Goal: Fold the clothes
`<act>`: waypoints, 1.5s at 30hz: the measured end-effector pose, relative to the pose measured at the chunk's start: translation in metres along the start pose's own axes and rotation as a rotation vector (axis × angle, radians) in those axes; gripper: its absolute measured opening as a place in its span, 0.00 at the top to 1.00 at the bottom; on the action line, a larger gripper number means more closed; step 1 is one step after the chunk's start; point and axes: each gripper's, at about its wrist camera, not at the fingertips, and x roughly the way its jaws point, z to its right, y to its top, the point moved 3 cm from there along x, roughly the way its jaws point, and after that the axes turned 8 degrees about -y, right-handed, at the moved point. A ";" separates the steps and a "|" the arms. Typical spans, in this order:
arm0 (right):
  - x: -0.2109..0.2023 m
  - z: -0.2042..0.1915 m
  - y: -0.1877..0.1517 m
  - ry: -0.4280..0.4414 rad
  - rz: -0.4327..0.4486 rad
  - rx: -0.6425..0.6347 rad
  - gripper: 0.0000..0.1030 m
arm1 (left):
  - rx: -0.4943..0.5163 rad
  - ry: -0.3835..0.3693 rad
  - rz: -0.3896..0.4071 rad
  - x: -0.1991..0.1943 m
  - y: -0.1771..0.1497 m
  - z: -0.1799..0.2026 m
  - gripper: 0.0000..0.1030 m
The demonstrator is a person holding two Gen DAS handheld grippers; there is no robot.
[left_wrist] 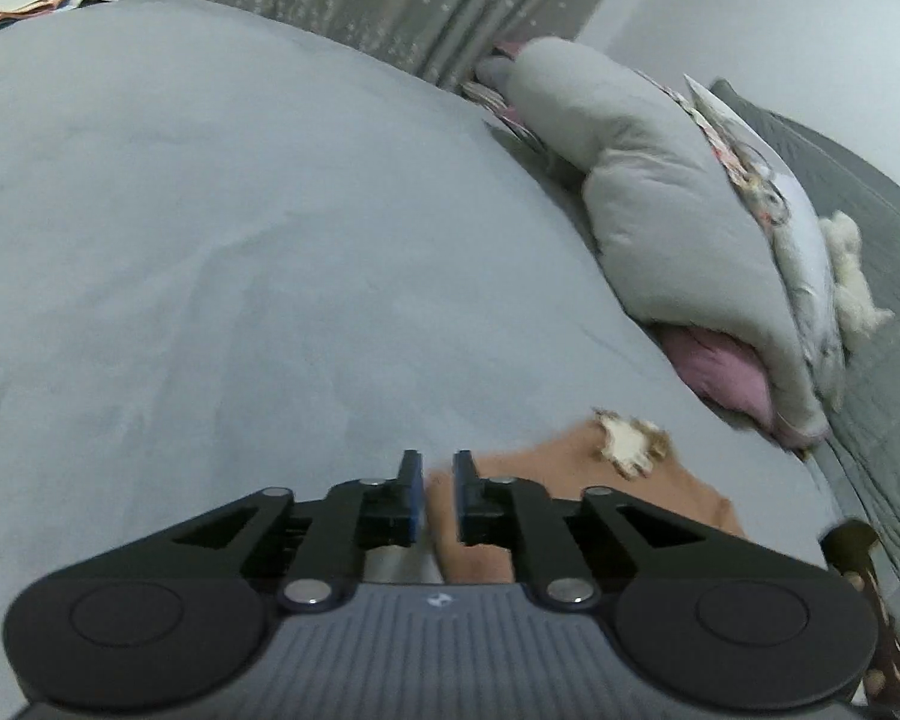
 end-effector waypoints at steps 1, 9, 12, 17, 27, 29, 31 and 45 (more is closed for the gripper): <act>-0.001 0.002 -0.002 -0.007 -0.016 0.000 0.67 | 0.003 0.002 -0.003 -0.002 -0.001 0.003 0.52; -0.022 0.018 -0.023 -0.049 -0.119 -0.023 0.66 | -0.043 0.009 -0.210 -0.065 -0.078 0.020 0.52; -0.039 0.025 -0.036 -0.026 -0.155 -0.029 0.66 | -0.105 -0.033 -0.306 -0.093 -0.112 0.015 0.52; -0.061 0.039 -0.051 -0.005 -0.204 -0.024 0.66 | -0.209 -0.093 -0.434 -0.123 -0.162 0.009 0.55; -0.083 0.065 -0.091 0.122 -0.371 0.069 0.66 | -0.339 -0.252 -0.594 -0.145 -0.219 0.019 0.59; -0.083 0.066 -0.095 0.142 -0.391 0.086 0.67 | -0.354 -0.270 -0.607 -0.142 -0.225 0.021 0.59; -0.083 0.066 -0.097 0.164 -0.401 0.101 0.68 | -0.382 -0.291 -0.614 -0.139 -0.231 0.021 0.65; -0.095 0.062 -0.064 0.323 -0.283 0.202 0.93 | -0.385 -0.425 -0.338 -0.144 -0.181 0.032 0.94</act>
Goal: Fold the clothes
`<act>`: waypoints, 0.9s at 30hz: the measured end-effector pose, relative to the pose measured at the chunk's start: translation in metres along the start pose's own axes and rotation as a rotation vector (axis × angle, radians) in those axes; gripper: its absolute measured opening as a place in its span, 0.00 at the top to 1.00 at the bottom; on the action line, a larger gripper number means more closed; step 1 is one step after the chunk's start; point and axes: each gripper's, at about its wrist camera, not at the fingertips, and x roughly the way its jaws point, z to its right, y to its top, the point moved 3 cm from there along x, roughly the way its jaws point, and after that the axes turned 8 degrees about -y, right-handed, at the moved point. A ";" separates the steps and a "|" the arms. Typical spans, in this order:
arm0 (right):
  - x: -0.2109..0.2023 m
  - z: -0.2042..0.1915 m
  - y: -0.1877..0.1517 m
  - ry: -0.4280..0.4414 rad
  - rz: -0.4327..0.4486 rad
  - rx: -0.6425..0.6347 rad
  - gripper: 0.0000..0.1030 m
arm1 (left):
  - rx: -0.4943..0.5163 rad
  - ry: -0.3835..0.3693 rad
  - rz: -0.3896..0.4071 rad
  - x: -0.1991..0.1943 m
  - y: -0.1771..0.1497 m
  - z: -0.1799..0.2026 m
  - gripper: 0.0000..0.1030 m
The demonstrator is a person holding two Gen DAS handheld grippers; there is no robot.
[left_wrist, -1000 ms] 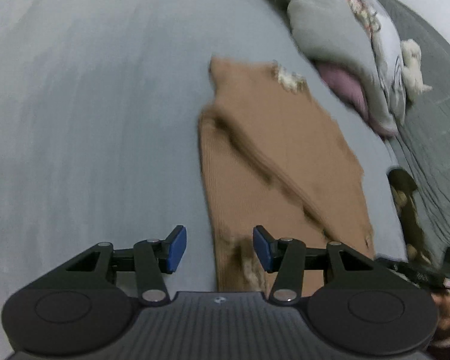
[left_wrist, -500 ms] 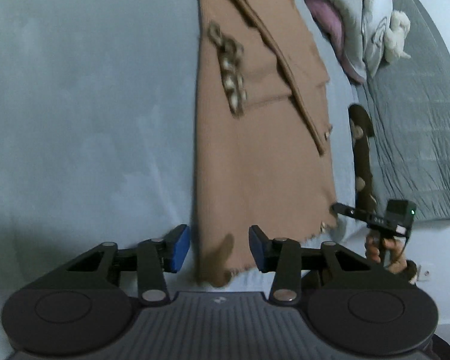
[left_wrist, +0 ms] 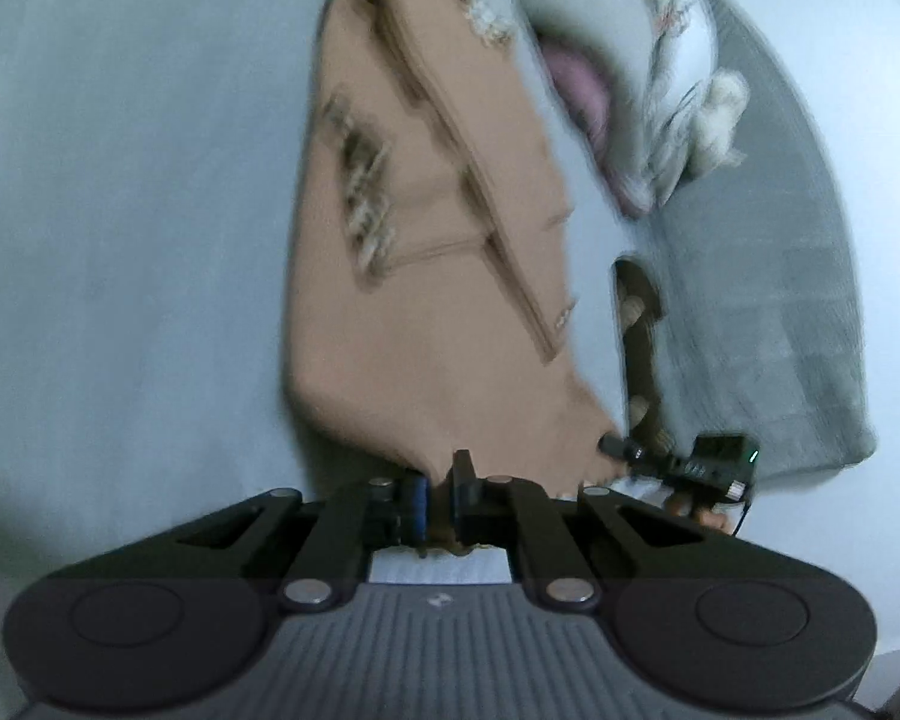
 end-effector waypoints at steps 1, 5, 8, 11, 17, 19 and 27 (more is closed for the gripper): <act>-0.002 -0.004 0.011 0.016 0.034 0.007 0.93 | 0.011 -0.003 0.035 0.000 0.012 0.003 0.94; 0.000 -0.010 0.051 0.045 0.136 0.040 0.93 | 0.033 -0.017 0.165 0.005 0.066 0.008 0.94; 0.014 -0.008 0.085 0.051 0.188 0.089 0.93 | 0.032 0.003 0.206 0.024 0.101 0.004 0.94; 0.045 0.005 0.120 0.040 0.209 0.166 0.92 | 0.011 0.034 0.227 0.047 0.132 -0.012 0.94; 0.087 0.043 0.142 0.015 0.179 0.349 0.87 | -0.046 0.058 0.207 0.063 0.159 -0.054 0.93; 0.093 0.055 0.145 0.063 0.169 0.403 0.87 | -0.038 0.029 0.198 0.061 0.161 -0.060 0.93; 0.065 0.070 0.155 0.216 0.327 0.462 0.69 | 0.074 -0.004 0.264 0.038 0.168 -0.044 0.38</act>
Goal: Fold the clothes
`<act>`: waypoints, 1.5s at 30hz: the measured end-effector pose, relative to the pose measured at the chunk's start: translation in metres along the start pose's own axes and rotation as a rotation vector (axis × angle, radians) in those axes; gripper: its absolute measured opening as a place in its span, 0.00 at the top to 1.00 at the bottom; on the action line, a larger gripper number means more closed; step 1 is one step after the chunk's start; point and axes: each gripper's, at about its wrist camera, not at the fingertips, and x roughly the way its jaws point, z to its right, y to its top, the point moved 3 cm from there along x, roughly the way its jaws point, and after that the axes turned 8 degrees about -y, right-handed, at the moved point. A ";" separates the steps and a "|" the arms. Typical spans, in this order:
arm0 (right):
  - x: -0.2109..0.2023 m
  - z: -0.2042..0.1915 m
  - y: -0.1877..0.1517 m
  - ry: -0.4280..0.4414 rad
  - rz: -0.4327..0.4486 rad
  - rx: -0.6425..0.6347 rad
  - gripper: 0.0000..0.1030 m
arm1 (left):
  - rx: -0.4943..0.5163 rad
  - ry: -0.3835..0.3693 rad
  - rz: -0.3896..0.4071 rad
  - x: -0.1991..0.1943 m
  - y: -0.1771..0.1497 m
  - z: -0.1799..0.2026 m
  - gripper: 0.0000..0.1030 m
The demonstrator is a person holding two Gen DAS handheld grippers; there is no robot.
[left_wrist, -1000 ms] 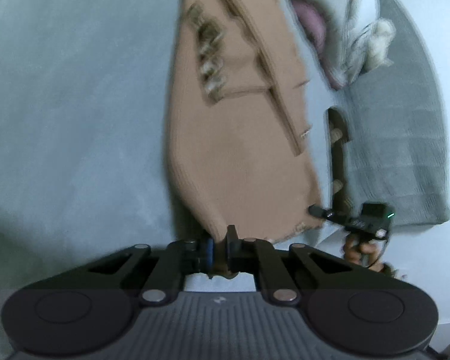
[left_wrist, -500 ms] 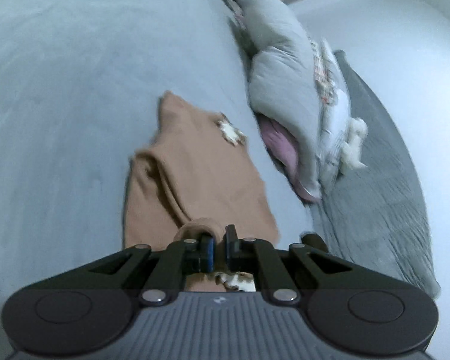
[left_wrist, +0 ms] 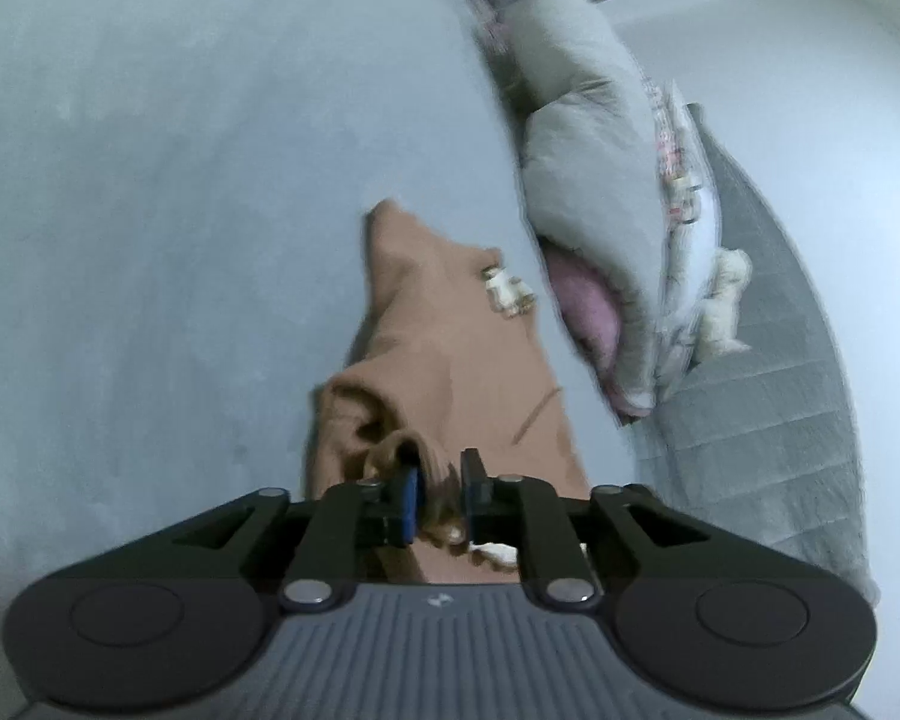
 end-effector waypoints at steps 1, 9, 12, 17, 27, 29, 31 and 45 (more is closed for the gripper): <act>-0.003 0.000 0.002 -0.014 0.018 -0.014 0.66 | 0.056 0.036 0.032 -0.007 0.002 0.004 0.30; 0.006 -0.029 -0.015 -0.222 0.053 -0.421 0.59 | 0.290 0.112 -0.014 -0.005 -0.003 0.025 0.23; 0.020 -0.049 -0.030 -0.229 0.044 -0.565 0.59 | 0.377 0.133 -0.048 0.007 -0.008 0.039 0.23; 0.036 -0.074 -0.051 -0.264 0.065 -0.762 0.59 | 0.530 0.196 -0.077 0.027 -0.017 0.062 0.40; 0.056 -0.087 -0.090 -0.438 0.189 -1.069 0.93 | 0.658 0.365 0.014 0.034 -0.050 0.070 0.94; 0.050 -0.090 -0.099 -0.462 0.257 -1.133 0.94 | 0.678 0.389 0.085 0.026 -0.053 0.074 0.94; 0.044 -0.095 -0.108 -0.485 0.328 -1.199 0.94 | 0.700 0.395 0.161 0.019 -0.051 0.081 0.94; 0.102 -0.143 -0.053 -0.614 0.646 -1.448 0.94 | 0.781 0.544 0.310 0.071 0.012 0.100 0.94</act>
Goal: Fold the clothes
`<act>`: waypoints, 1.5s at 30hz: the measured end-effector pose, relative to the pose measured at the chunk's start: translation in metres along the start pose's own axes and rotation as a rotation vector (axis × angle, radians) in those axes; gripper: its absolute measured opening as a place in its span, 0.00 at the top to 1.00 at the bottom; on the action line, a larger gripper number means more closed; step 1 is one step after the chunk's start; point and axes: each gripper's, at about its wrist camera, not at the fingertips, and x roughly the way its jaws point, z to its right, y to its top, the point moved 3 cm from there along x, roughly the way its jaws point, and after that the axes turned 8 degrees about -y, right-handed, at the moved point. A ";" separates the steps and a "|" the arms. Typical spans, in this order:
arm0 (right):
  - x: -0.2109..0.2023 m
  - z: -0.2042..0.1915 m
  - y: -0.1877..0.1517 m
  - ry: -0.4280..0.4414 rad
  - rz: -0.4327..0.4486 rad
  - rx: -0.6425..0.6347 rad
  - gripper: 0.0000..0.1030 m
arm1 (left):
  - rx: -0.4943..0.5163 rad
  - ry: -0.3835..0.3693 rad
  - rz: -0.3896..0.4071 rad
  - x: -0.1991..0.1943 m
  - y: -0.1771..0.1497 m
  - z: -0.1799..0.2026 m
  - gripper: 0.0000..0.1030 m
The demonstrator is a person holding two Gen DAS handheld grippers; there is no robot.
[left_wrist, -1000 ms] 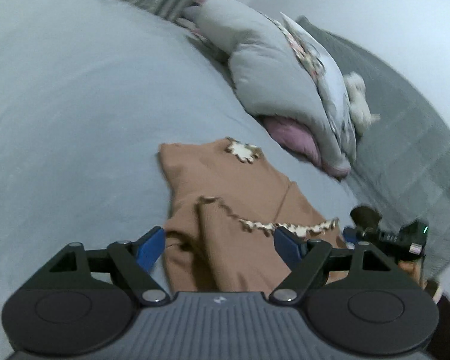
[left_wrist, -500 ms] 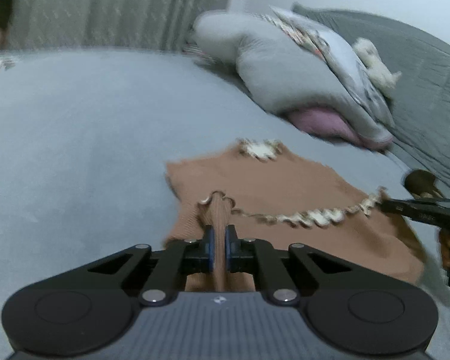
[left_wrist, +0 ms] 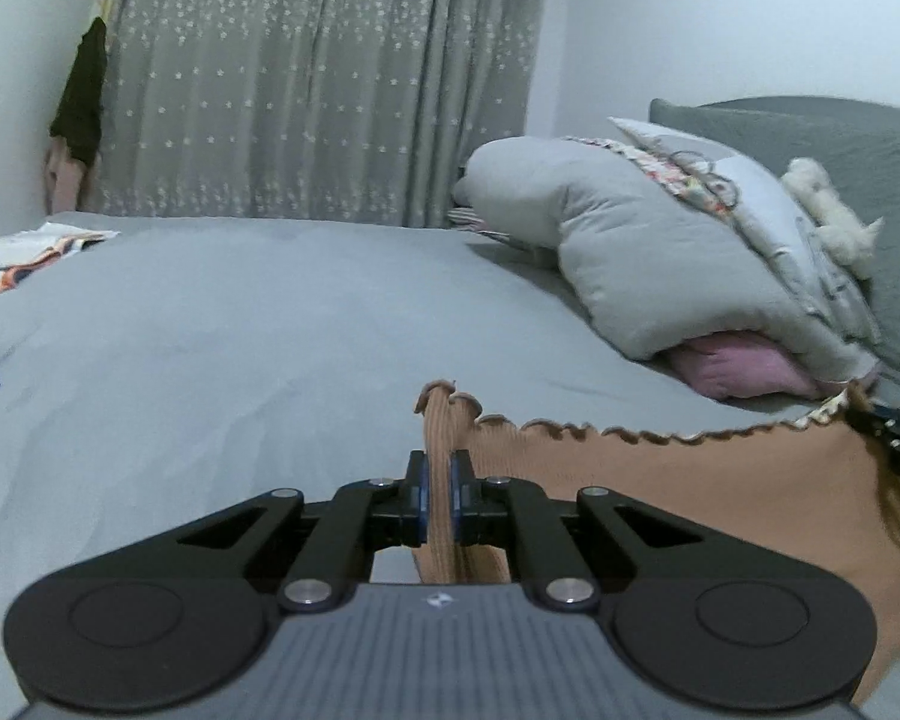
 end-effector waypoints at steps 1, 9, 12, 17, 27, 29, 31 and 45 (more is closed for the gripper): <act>0.008 -0.003 0.001 -0.005 0.000 -0.016 0.94 | 0.016 0.011 -0.003 0.007 0.003 0.001 0.94; 0.057 -0.023 0.009 -0.022 -0.005 -0.108 0.94 | 0.059 0.058 -0.057 0.053 0.009 -0.012 0.94; 0.076 -0.028 0.007 -0.015 -0.030 -0.142 0.94 | 0.052 0.067 -0.083 0.066 0.005 -0.017 0.94; 0.092 -0.042 -0.008 -0.006 -0.069 -0.193 0.94 | 0.058 0.084 -0.131 0.093 -0.004 -0.021 0.94; 0.112 -0.053 -0.036 0.042 -0.156 -0.208 0.93 | 0.068 0.105 -0.198 0.111 -0.031 -0.026 0.94; 0.113 -0.053 -0.038 0.046 -0.160 -0.203 0.93 | 0.077 0.108 -0.199 0.111 -0.033 -0.026 0.94; 0.113 -0.054 -0.039 0.048 -0.163 -0.203 0.93 | 0.079 0.107 -0.200 0.112 -0.034 -0.027 0.94; 0.114 -0.057 -0.040 0.046 -0.179 -0.225 0.92 | 0.115 0.117 -0.213 0.115 -0.036 -0.026 0.91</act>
